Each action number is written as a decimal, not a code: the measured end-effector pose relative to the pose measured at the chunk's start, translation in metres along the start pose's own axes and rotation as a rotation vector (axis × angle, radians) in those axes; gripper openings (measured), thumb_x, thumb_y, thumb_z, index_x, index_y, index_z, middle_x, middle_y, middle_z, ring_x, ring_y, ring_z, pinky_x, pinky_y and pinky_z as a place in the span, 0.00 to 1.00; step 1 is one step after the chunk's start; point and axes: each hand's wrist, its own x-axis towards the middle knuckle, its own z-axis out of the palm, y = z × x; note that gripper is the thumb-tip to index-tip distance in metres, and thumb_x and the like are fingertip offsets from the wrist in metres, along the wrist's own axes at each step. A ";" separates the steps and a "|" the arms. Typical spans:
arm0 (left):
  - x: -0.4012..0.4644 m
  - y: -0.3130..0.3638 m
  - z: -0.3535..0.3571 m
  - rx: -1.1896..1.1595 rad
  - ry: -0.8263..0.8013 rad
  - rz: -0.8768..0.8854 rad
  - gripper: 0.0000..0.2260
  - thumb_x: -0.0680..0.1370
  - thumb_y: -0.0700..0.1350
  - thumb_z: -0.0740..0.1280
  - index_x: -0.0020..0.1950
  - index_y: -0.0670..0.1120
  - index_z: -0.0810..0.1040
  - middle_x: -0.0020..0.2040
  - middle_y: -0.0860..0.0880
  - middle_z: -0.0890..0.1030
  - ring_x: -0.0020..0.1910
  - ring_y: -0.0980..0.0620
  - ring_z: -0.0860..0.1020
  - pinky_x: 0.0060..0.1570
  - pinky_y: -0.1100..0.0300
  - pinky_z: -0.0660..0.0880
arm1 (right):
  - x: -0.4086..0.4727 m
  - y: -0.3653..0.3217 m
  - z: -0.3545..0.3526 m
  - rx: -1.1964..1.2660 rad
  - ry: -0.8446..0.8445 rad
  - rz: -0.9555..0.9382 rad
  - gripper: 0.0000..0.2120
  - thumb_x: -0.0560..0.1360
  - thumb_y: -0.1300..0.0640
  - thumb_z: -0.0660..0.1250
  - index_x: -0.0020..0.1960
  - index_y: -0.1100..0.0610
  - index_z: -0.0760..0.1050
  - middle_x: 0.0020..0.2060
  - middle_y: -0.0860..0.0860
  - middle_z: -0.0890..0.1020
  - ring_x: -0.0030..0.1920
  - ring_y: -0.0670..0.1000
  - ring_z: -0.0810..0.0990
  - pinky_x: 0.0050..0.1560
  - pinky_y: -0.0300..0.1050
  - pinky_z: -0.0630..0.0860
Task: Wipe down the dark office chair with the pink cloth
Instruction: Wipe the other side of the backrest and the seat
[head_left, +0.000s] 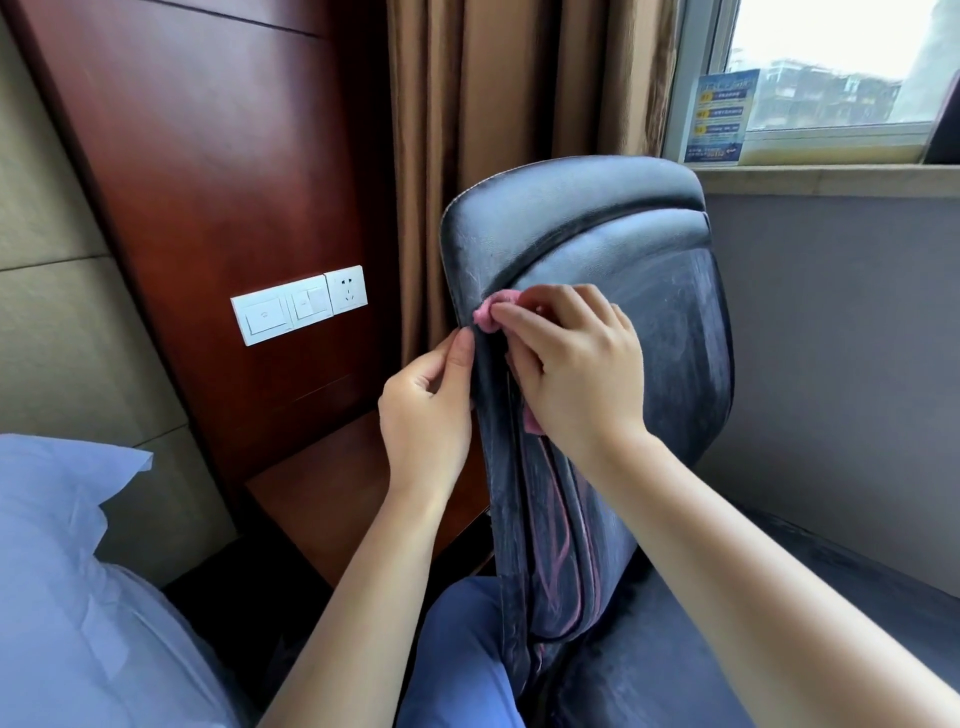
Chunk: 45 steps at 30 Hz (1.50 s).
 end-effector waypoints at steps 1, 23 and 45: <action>-0.001 0.000 0.000 -0.005 -0.004 -0.001 0.22 0.70 0.67 0.66 0.56 0.55 0.82 0.52 0.50 0.84 0.56 0.49 0.81 0.59 0.44 0.75 | 0.001 0.000 0.001 0.016 -0.013 0.011 0.08 0.74 0.57 0.64 0.45 0.52 0.83 0.42 0.51 0.82 0.41 0.57 0.79 0.40 0.46 0.73; -0.020 -0.010 0.010 0.018 0.141 -0.024 0.22 0.70 0.65 0.65 0.54 0.51 0.83 0.50 0.53 0.85 0.55 0.52 0.81 0.57 0.45 0.76 | -0.031 0.008 -0.016 0.057 -0.197 0.028 0.10 0.73 0.57 0.63 0.43 0.51 0.83 0.41 0.51 0.79 0.39 0.56 0.77 0.36 0.46 0.74; -0.034 -0.021 0.007 0.005 0.150 -0.069 0.21 0.71 0.63 0.67 0.55 0.50 0.83 0.52 0.53 0.84 0.57 0.53 0.80 0.60 0.47 0.75 | -0.049 0.023 -0.008 0.245 -0.134 0.178 0.07 0.73 0.64 0.68 0.49 0.58 0.83 0.44 0.51 0.81 0.42 0.54 0.77 0.47 0.39 0.72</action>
